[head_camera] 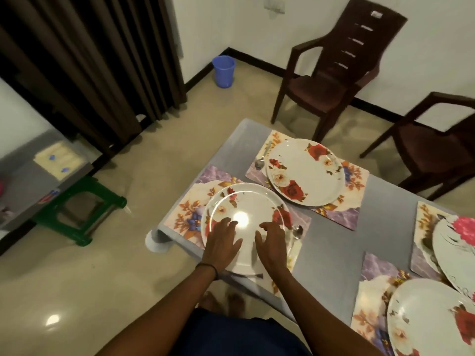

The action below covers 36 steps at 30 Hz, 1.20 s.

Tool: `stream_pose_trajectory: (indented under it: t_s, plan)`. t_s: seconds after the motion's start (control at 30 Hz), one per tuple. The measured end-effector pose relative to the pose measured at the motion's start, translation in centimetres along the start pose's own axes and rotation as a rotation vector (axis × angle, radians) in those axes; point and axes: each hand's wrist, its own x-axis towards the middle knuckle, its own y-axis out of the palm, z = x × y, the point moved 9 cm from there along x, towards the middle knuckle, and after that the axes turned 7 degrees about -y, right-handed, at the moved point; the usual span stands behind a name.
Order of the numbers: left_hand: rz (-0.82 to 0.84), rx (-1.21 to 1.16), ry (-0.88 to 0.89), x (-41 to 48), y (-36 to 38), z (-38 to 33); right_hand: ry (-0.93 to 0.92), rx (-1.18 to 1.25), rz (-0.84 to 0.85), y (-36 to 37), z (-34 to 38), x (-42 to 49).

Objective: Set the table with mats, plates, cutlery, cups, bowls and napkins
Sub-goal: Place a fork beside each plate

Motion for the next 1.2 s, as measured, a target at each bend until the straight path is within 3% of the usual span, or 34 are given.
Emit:
stream_pose_trajectory:
  t_s: [0.23,0.43,0.57,0.7,0.87,1.2]
  plan:
    - [-0.255,0.030,-0.209,-1.4,-8.1,11.4,-0.284,-0.068,0.173,9.3,11.8,1.4]
    - [-0.305,0.077,-0.452,-2.6,-13.6,23.6,-0.537,-0.069,0.257,19.2,23.4,1.9]
    - [-0.350,0.070,-0.582,-2.5,-18.1,35.6,-0.667,-0.134,0.363,29.6,32.7,1.2]
    - [-0.325,0.069,-0.677,-4.0,-21.4,44.6,-0.675,-0.245,0.500,37.9,38.3,0.1]
    - [-0.356,0.102,-0.755,-5.1,-26.8,54.0,-0.655,-0.268,0.553,44.2,44.7,-0.3]
    - [-0.405,-0.032,-0.921,-2.3,-31.3,66.1,-0.785,-0.326,0.659,55.7,56.0,3.5]
